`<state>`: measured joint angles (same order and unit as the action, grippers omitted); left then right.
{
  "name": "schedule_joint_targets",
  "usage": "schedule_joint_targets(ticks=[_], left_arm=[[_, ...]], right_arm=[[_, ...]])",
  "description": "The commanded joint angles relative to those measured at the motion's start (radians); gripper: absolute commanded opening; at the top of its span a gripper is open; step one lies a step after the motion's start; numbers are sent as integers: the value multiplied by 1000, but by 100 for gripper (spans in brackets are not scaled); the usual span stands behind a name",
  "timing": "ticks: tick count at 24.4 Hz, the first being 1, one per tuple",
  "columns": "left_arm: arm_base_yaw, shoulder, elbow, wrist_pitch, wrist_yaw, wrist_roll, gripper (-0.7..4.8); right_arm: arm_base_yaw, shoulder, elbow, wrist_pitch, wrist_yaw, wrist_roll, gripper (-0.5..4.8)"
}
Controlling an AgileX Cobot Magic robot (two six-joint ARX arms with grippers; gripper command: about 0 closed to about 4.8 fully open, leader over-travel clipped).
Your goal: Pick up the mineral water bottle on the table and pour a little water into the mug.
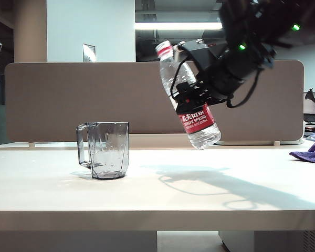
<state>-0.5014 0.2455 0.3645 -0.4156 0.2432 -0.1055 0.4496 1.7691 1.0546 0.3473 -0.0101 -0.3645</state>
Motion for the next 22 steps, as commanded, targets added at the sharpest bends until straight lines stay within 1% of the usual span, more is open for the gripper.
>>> schedule_joint_targets(ticks=[1,2,4,8,11,14,16,18,22], left_arm=[[0,0,6,11,5,0,-3],[0,0,6,11,5,0,-4],[0,0,6,11,5,0,-4],[0,0,6,11,5,0,-3],[0,0,6,11,5,0,-3],[0,0,6,11,5,1,-4],[0,0,6,11,5,0,-4],[0,0,6,11,5,0,-3],[0,-3,6,12,5,1,-3]], right_arm=[[27,-8,65,-113,102,-154,274],[39,-8,80,-140,139,-220,274],[55,-8,92,-158,167,-298,274],[78,-8,105,-165,171,-381,274],[100,-7,106,-163,194,-541,274],[102,-3,109,-154,196,-647,274],[102,7,109,-136,227,-728,274],[102,13,110,-124,244,-762,274],[103,33,132,-106,252,-772,274]])
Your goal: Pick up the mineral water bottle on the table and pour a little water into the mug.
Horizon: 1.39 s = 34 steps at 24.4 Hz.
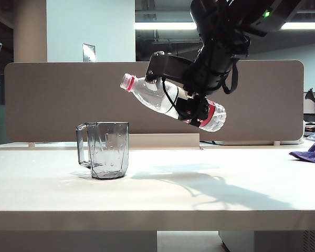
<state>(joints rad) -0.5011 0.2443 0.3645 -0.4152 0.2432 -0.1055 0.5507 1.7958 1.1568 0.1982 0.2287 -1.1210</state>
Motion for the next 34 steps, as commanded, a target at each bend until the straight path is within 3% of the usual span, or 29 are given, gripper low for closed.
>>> schedule_joint_targets(ticks=[1,8,12,19,29,34], left_arm=[[-1,-2,6,11,5,1,-4],[-1,-2,6,11,5,1,-4],[-1,-2,6,11,5,1,-3],[-1,-2,6,11,5,0,-3],[-1,-2,6,11,5,0,-4],[-1,-2,6,11,5,1,-3]], right_arm=[[2,15,43,44,21,-18,274],[9,82,169,-16,62,-78,274],[10,83,169,-13,46,-187,274],[10,83,169,44,-20,-240,274],[9,83,169,61,-26,-257,274],[8,83,169,64,-25,-348,274]])
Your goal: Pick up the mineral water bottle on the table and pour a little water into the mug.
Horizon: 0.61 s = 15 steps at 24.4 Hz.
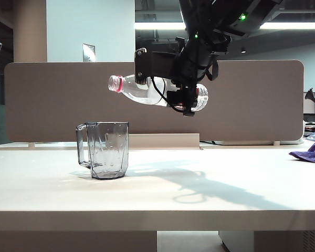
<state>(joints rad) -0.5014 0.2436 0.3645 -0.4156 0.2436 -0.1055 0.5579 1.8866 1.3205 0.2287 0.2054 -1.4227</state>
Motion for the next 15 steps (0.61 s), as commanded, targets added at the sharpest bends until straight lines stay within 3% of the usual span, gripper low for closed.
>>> schedule_joint_targets(ticks=[1,4,15], left_arm=[[0,-1,6,11,4,0,-4],[0,-1,6,11,4,0,-4],[0,-1,6,11,4,1,-4]], right_arm=[[0,-8,6,34,-2,-79,274],[-2,-8,6,34,2,-158,274],[-2,-8,31,46,10,-262,274]])
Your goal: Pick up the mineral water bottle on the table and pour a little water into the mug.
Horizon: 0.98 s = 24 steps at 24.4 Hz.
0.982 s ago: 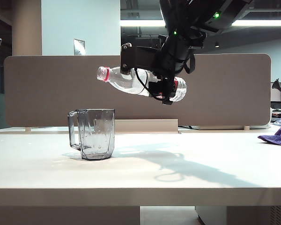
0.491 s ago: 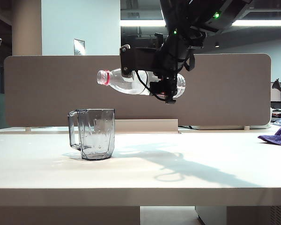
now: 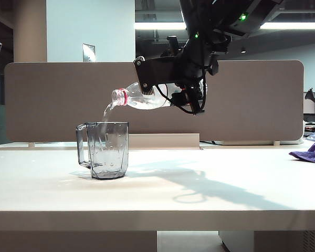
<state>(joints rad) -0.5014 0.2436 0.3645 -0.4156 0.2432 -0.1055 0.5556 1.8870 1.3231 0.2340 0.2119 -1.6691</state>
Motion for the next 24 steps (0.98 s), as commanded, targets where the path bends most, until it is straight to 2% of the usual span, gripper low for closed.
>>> schedule_joint_targets(ticks=[1,11,17,20,24], left_arm=[[0,-1,6,11,5,1,-3],[0,-1,6,11,5,1,-4],[0,-1,6,11,5,0,-4],[0,-1,6,11,5,0,-4],[0,-1,6,11,5,0,-3]], right_arm=[[0,-8,35,50,3,-15,274],[-16,-7,58,44,3,-14,274],[-31,-7,58,-12,3,12,274],[-26,-7,53,-49,-19,128,274],[-12,-7,44,-46,-57,354,274]])
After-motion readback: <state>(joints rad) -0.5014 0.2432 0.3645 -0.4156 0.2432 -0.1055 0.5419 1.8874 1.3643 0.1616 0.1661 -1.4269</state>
